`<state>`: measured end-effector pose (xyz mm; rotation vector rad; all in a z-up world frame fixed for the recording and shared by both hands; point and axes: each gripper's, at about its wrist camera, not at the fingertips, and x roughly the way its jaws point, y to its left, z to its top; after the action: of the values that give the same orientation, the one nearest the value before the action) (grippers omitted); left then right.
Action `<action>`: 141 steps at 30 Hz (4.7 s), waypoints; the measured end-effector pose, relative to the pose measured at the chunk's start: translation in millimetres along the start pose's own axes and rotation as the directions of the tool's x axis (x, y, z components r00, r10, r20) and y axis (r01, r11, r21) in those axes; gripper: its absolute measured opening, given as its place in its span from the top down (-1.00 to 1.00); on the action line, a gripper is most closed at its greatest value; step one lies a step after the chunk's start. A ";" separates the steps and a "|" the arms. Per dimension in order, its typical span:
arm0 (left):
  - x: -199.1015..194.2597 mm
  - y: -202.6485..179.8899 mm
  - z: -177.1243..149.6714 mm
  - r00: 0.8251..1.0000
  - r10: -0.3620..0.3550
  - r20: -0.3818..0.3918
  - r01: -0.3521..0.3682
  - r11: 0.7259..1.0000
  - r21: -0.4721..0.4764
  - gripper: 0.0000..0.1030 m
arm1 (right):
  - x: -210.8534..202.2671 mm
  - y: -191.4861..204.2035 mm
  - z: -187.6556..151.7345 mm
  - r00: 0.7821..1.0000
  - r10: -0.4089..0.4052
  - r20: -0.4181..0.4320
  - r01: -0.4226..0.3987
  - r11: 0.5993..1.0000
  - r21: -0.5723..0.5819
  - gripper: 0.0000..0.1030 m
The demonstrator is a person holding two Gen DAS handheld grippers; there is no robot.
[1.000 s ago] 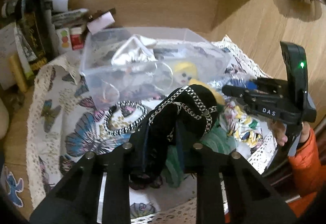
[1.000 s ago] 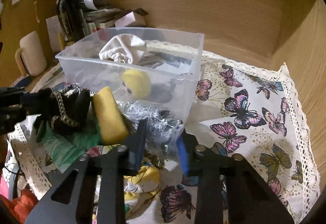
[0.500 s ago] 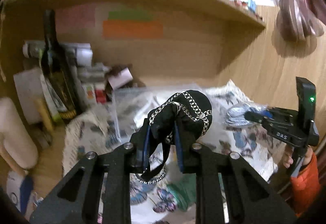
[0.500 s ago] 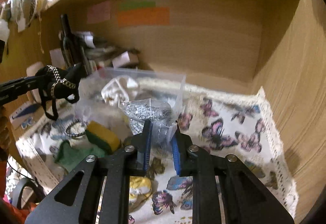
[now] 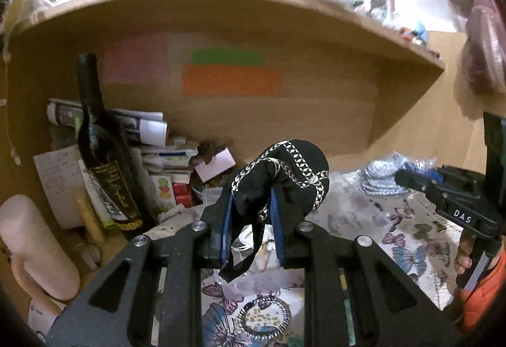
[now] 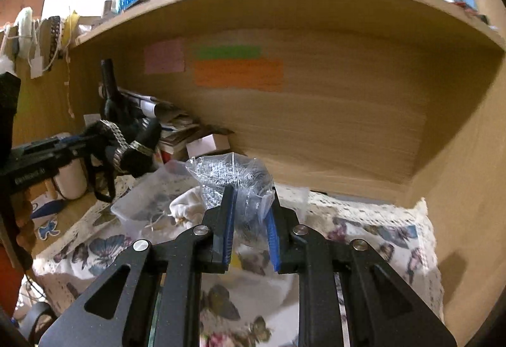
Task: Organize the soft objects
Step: 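Grasp the black chain-strap bag with the left tool while the right tool grasps the silver mesh bag, then lower both held bags into the clear box and open both tools, then grasp the chain bracelet with the left tool while the right tool grasps the floral pouch, then place the bracelet into the box with the left tool while the right tool drops the floral pouch in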
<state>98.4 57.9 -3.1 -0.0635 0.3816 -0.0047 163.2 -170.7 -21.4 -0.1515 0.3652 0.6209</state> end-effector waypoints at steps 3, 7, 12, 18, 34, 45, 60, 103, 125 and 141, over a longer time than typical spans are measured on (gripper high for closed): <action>26.3 1.5 -4.2 0.998 -0.011 -0.059 0.011 1.000 -0.004 0.58 | 22.9 6.7 2.1 0.999 0.009 -0.040 -0.009 1.000 -0.019 0.68; 57.2 2.4 -13.1 0.992 -0.020 -0.127 0.019 1.000 -0.012 0.58 | 53.6 12.3 -1.0 0.994 0.011 -0.110 -0.015 0.999 -0.042 0.68; 89.0 -1.5 -26.2 0.978 -0.025 -0.206 0.027 1.000 0.006 0.57 | 87.7 13.4 -13.2 0.978 0.012 -0.209 -0.023 0.998 -0.050 0.68; 102.5 -4.0 -34.6 0.966 -0.016 -0.257 0.022 1.000 0.019 0.53 | 108.2 7.2 -23.8 0.957 0.035 -0.288 -0.040 0.999 -0.014 0.65; 51.7 -14.1 -12.4 0.987 0.006 -0.161 -0.002 1.000 0.024 -0.61 | 57.9 8.3 -4.4 0.985 0.009 -0.175 -0.013 1.000 -0.022 -0.35; -3.3 -0.5 -6.2 0.992 0.027 -0.121 -0.030 0.999 -0.023 -1.00 | -14.3 12.1 -5.7 0.998 0.028 -0.048 -0.029 0.999 -0.025 -0.64; 28.4 20.8 -87.1 0.929 0.092 -0.358 -0.095 0.995 0.010 -0.92 | -5.2 12.5 -92.5 0.963 0.047 -0.267 -0.039 0.999 0.034 -0.64; -1.8 20.2 -20.2 0.992 0.002 -0.124 -0.001 1.000 0.004 0.90 | -15.1 -3.3 -16.5 0.998 0.033 -0.048 -0.031 0.998 0.048 0.62; 88.0 18.1 -39.6 0.963 -0.015 -0.268 0.008 1.000 -0.025 0.90 | 87.0 -11.7 -24.5 0.975 0.008 -0.221 -0.002 1.000 0.029 0.56; 60.0 0.9 -35.0 0.972 -0.026 -0.232 0.032 0.999 0.023 -0.20 | 71.6 3.2 -14.2 0.984 -0.029 -0.176 0.024 0.999 -0.031 -0.35</action>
<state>141.0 55.7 -57.8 -0.0417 0.6142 -0.0461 211.1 -133.0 -61.8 -0.2399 0.5251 0.5880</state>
